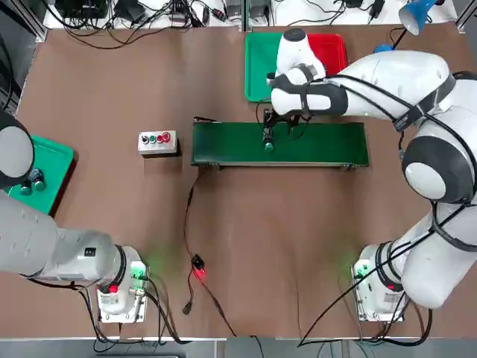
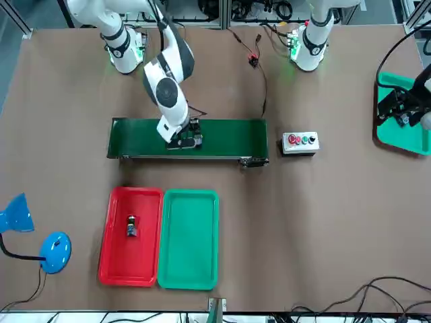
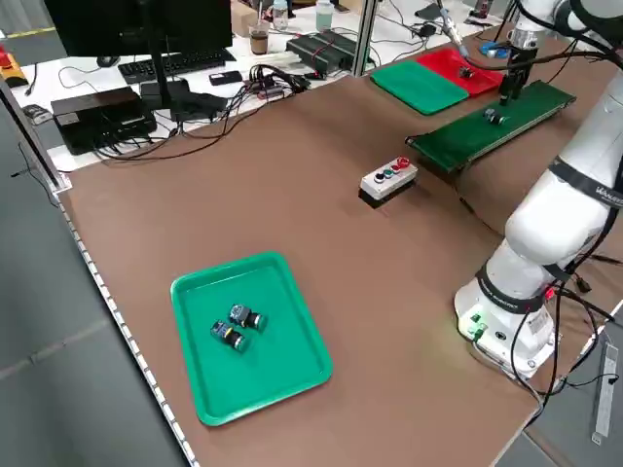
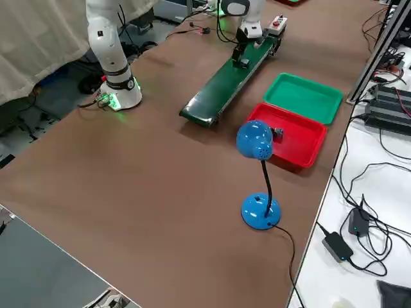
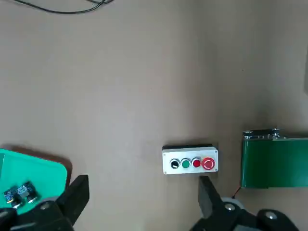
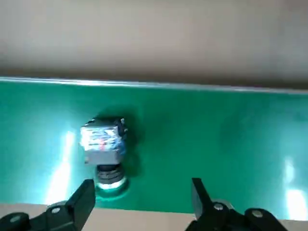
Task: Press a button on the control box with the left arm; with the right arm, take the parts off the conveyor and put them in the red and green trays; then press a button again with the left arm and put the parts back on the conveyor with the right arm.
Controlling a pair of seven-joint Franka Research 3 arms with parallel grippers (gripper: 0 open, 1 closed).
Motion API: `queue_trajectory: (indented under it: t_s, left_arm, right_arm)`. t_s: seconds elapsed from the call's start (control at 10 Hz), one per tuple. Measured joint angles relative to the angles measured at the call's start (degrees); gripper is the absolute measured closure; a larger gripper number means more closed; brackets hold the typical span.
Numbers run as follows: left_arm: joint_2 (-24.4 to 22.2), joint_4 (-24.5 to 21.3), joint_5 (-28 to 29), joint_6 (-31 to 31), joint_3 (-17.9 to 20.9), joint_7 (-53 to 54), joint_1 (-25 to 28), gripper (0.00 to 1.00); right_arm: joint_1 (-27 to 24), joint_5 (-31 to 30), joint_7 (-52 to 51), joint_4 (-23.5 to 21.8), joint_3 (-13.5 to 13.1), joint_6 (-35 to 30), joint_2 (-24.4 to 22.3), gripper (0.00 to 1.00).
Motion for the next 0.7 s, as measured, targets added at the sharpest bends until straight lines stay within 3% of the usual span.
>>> queue_trajectory:
  t_s: [0.7]
  left_arm:
    - [0.0,0.0,0.0,0.0,0.0,0.0,-0.5,0.0]
  right_arm:
    - [3.62,0.11,4.86,-1.42,0.01,8.51,1.91,0.01]
